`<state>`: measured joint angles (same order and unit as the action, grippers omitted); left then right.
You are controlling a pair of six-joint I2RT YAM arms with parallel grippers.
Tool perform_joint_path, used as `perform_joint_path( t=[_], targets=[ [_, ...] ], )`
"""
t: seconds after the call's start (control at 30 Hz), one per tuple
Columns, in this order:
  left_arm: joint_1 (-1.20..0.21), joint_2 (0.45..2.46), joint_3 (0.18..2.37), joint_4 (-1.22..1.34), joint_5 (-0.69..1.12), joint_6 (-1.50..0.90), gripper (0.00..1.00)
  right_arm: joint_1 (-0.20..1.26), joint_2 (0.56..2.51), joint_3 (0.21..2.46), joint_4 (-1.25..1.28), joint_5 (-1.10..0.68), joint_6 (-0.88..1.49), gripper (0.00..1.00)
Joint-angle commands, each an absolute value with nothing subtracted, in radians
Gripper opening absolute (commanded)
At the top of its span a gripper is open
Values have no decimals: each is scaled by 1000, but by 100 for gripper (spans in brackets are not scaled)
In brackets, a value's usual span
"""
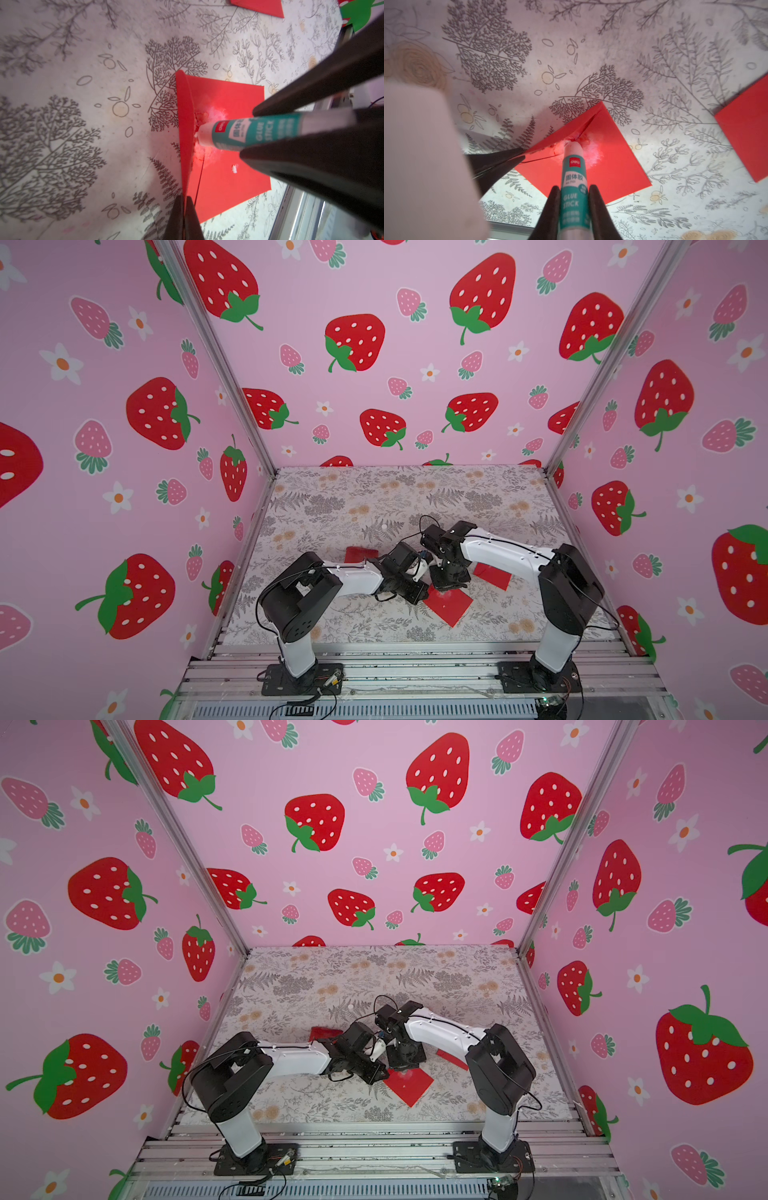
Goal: Seal the envelope with a glue stick
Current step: Apply the envelope at the center of the board.
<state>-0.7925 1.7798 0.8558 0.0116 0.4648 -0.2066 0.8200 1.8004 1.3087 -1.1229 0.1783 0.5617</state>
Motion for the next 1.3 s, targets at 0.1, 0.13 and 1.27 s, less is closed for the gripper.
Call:
perform_joint_path(
  t=[0.1,0.13,1.27],
  targets=[
    [-791,1784,836,-51,461,-198,0,819,1814,1304,-1147,122,556,0],
    [-792,1784,838,-51,462,-199,0,820,1810,1297,-1121,42,547,0],
    [-786,1787,863,-101,459,-171,0,809,1800,1296,-1204,247,553,0]
  ],
)
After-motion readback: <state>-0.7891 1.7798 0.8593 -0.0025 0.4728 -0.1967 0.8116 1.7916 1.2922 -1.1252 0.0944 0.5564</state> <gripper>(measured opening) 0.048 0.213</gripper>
